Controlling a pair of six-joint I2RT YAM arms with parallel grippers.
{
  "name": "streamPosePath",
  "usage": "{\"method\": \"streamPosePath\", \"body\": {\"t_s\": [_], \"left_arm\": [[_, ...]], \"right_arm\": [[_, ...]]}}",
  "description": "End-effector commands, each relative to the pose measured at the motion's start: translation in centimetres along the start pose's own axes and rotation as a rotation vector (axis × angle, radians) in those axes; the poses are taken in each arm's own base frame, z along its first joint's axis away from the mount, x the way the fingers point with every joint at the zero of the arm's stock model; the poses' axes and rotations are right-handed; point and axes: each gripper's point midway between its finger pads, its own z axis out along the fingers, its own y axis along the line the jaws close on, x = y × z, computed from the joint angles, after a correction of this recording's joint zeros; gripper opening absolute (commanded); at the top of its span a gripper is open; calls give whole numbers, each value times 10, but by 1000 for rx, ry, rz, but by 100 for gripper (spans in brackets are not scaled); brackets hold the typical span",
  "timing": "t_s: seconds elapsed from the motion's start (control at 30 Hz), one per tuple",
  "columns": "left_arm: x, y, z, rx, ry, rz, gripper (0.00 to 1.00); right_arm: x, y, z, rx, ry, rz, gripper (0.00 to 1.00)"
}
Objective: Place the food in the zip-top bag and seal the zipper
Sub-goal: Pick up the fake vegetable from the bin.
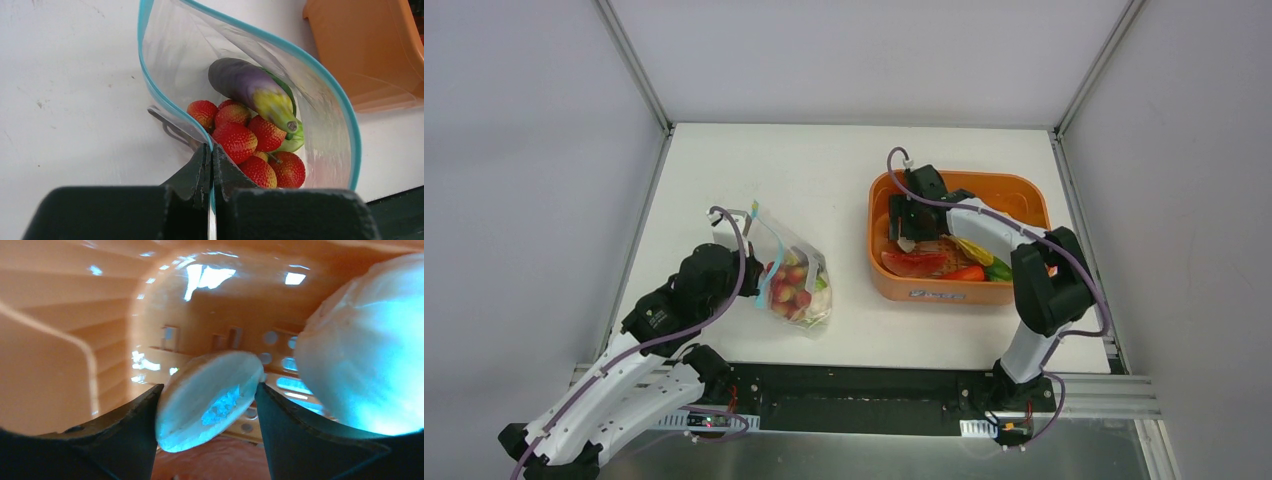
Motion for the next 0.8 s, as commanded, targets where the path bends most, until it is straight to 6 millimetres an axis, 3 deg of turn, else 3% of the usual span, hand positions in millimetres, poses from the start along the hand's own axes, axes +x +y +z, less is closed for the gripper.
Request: {"method": "streamPosePath", "body": {"t_s": [0.0,0.17,0.3,0.4,0.63,0.77], "left_arm": [[-14,-10,-5,52,-27,-22,0],[-16,-8,-10,50,-37,-31,0],[-16,-6,-12,44,-45,-37,0],[-15,-8,-12,53,-41,-42,0],[-19,-18,-15,101,-23,-52,0],[-22,-22,-19,121,-24,-70,0]], "right_arm": [[22,-32,22,138,65,-23,67],[20,-32,23,154,38,-22,42],[4,-16,12,83,-16,-9,20],[-7,-3,3,25,-50,4,10],[-31,12,-27,-43,-151,23,4],[-43,21,-55,-97,-232,41,2]]}}
